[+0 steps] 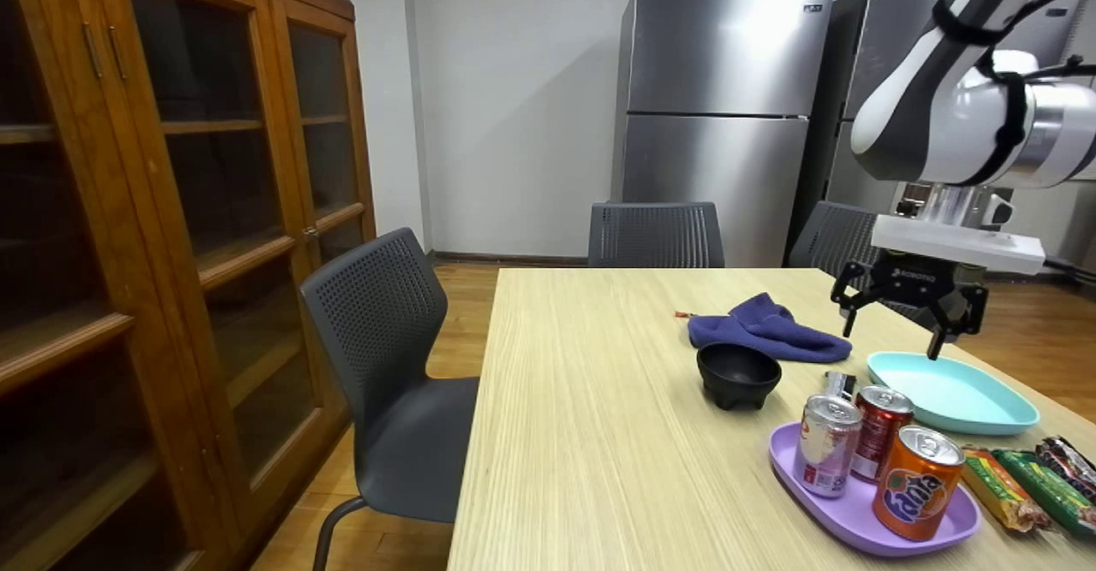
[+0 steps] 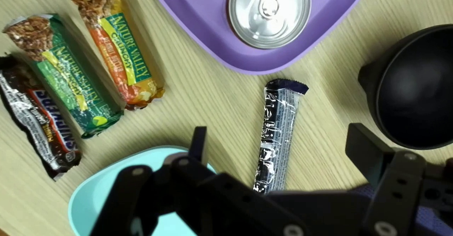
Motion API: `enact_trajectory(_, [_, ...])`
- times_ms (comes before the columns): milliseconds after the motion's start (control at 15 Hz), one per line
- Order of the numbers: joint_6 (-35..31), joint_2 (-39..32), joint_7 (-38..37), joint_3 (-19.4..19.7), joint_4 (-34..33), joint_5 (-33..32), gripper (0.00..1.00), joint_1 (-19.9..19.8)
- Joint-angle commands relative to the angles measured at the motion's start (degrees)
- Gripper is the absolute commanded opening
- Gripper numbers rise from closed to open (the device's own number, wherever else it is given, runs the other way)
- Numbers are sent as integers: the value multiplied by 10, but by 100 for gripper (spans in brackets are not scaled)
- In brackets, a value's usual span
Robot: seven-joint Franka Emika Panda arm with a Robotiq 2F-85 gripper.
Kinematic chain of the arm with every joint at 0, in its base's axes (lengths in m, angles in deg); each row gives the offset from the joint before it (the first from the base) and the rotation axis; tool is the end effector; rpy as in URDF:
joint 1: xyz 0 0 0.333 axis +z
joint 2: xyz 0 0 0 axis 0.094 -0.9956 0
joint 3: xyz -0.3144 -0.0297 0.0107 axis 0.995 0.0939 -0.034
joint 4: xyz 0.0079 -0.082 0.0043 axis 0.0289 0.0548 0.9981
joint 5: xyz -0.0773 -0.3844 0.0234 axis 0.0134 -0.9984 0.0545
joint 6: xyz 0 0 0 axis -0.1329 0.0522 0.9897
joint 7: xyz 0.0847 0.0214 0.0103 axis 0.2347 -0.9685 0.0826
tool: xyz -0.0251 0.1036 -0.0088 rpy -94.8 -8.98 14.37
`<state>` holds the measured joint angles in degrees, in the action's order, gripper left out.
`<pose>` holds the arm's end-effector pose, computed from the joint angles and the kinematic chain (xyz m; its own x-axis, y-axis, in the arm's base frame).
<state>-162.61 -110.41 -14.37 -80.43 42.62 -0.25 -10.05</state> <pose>0.5342 -0.1111 0.1949 0.8602 -0.5098 -0.0142 -0.5099 -0.8596 -0.0328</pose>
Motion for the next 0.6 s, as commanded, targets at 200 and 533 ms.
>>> enact_trajectory(200, [-6,-92,-52,-5,-83,12,100,12])
enact_trajectory(533, [-29,-143,-69,-8,-123,29,100,14])
